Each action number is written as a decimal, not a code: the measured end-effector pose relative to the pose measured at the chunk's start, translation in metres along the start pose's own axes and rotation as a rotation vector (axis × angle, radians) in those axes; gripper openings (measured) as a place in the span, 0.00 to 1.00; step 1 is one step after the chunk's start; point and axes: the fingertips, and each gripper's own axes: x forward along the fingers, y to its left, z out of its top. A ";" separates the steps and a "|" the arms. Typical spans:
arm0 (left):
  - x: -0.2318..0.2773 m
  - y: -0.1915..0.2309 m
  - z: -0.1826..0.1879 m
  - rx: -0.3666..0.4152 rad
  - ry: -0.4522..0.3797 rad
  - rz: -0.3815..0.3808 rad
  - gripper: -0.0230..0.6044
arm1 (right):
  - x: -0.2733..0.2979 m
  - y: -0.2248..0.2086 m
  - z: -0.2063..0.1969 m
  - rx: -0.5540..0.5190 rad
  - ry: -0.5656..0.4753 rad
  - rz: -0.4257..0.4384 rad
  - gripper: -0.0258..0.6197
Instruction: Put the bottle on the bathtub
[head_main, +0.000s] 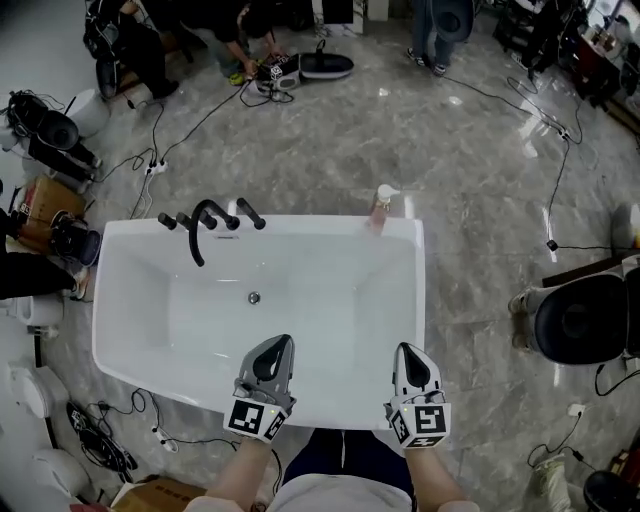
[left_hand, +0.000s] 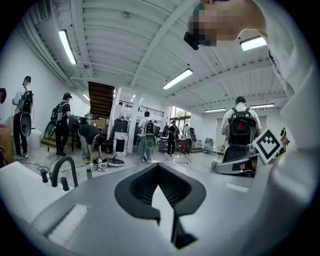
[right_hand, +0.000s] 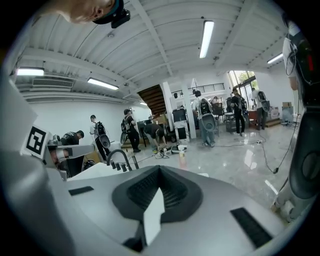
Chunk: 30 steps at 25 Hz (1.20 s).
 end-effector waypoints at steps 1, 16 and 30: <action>0.000 0.000 0.011 0.003 -0.016 -0.002 0.05 | -0.002 0.003 0.011 -0.001 -0.012 0.006 0.05; -0.079 -0.044 0.093 0.031 -0.115 -0.071 0.05 | -0.106 0.079 0.115 -0.028 -0.136 0.081 0.05; -0.148 -0.061 0.111 0.042 -0.183 -0.121 0.05 | -0.164 0.135 0.092 -0.045 -0.161 0.090 0.05</action>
